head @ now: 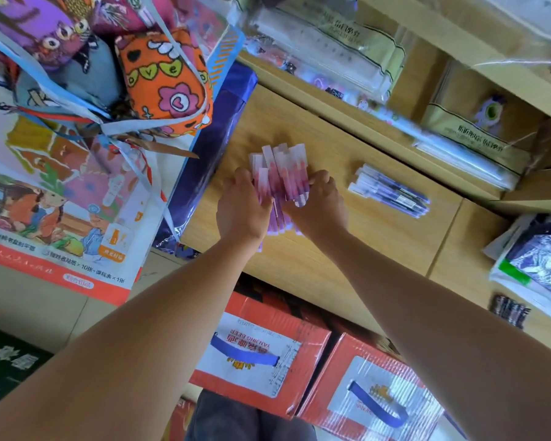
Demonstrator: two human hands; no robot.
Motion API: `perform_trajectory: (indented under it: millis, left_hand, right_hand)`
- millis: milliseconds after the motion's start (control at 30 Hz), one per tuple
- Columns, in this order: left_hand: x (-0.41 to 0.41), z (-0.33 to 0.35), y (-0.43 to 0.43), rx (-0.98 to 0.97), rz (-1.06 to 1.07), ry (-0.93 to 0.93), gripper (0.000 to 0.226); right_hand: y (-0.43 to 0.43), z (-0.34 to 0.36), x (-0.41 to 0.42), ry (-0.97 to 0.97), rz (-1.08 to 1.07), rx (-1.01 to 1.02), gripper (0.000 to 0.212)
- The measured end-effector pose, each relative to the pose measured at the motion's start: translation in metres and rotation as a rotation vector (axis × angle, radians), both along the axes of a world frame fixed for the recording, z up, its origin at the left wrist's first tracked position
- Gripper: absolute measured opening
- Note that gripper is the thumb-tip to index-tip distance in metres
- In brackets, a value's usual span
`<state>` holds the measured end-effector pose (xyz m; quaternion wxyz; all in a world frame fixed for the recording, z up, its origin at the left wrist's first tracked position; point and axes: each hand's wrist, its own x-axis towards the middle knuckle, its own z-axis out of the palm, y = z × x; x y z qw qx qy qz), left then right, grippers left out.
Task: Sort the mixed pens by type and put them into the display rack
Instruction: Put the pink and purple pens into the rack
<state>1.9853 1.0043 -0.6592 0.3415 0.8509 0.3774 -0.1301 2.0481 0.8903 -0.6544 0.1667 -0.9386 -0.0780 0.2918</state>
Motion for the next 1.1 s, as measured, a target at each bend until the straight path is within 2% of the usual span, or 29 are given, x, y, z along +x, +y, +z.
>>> perform_trajectory:
  millis: [233, 433, 600, 833, 1100]
  left_hand:
    - [-0.001, -0.001, -0.009, 0.043, 0.037, 0.006, 0.063]
    - [0.006, -0.002, -0.011, 0.108, 0.012, 0.082, 0.063]
    - [0.003, -0.008, -0.007, 0.13, -0.008, 0.108, 0.051]
    - [-0.009, -0.013, -0.001, 0.11, 0.014, -0.01, 0.028]
    - [-0.012, -0.013, 0.003, 0.094, 0.028, 0.0, 0.029]
  right_hand:
    - [-0.014, -0.002, 0.003, -0.019, 0.038, -0.061, 0.054]
    - [-0.021, -0.004, 0.007, -0.048, -0.012, -0.039, 0.041]
    - [-0.026, -0.002, 0.004, -0.034, 0.034, -0.041, 0.032]
    - [-0.03, 0.005, -0.002, -0.087, 0.074, -0.016, 0.023]
    - [-0.038, 0.001, -0.007, -0.12, 0.029, 0.046, 0.022]
